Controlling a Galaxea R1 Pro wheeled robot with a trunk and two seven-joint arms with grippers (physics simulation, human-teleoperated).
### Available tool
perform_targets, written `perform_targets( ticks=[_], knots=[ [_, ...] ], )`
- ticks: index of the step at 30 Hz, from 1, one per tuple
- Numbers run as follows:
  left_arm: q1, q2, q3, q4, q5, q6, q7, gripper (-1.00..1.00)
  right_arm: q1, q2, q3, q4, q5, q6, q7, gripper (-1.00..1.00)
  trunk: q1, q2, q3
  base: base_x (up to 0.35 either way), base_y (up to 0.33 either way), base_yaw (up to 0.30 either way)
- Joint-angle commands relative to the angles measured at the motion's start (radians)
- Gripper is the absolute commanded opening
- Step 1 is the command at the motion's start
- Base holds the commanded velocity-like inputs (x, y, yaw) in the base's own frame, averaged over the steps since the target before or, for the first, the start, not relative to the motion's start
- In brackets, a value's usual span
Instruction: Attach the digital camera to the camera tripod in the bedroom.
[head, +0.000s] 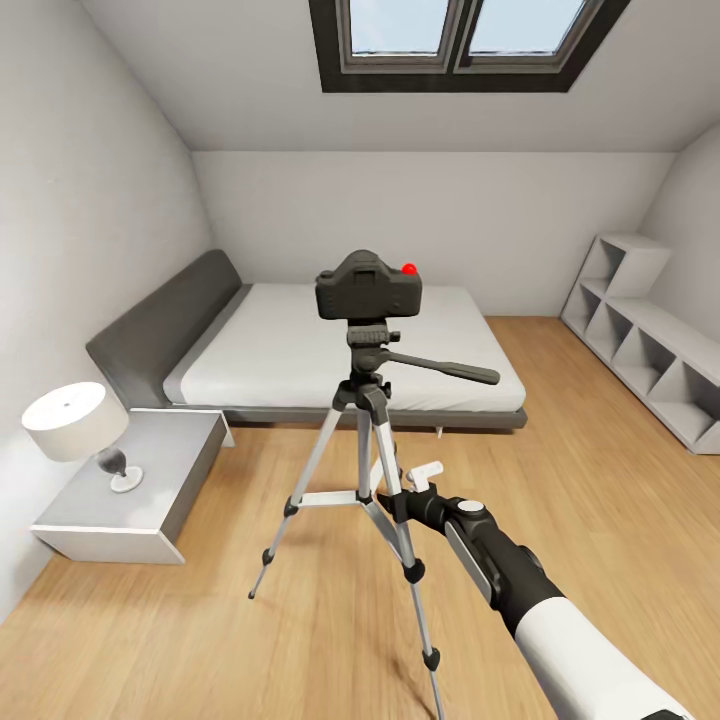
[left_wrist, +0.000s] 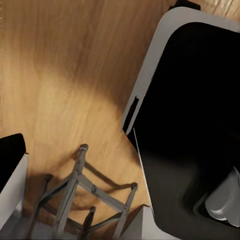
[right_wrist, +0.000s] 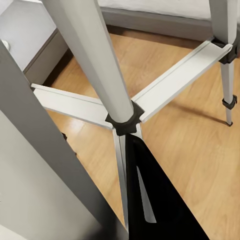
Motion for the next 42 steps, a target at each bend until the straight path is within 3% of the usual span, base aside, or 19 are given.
perform_targets(
  ticks=[1,8,19,20,42],
  knots=[
    [0.001,-0.001,-0.009,0.000,0.019,0.003,0.010,1.00,0.000,0.000,0.002,0.007,0.007,0.004,-0.002,-1.00,0.001,-0.001,-0.002,0.000,0.000,0.000],
    [0.007,-0.005,-0.010,-0.001,0.083,0.000,0.077,1.00,0.000,0.001,0.002,0.007,0.008,0.004,-0.004,-1.00,0.001,-0.001,-0.002,0.000,0.000,0.000],
    [0.008,-0.009,-0.010,-0.001,0.101,-0.001,0.094,1.00,0.000,0.001,0.001,0.007,0.008,0.003,-0.004,-1.00,0.001,-0.001,-0.002,0.000,0.000,0.000],
    [0.008,-0.009,-0.010,-0.001,0.101,-0.001,0.094,1.00,0.000,0.001,0.001,0.007,0.008,0.003,-0.004,1.00,0.001,-0.001,-0.002,0.000,0.000,0.000],
    [0.008,-0.008,-0.010,-0.004,0.102,-0.001,0.095,1.00,0.000,-0.004,0.001,0.007,0.007,0.011,-0.001,1.00,0.001,-0.001,-0.002,0.000,0.000,0.000]
  ],
)
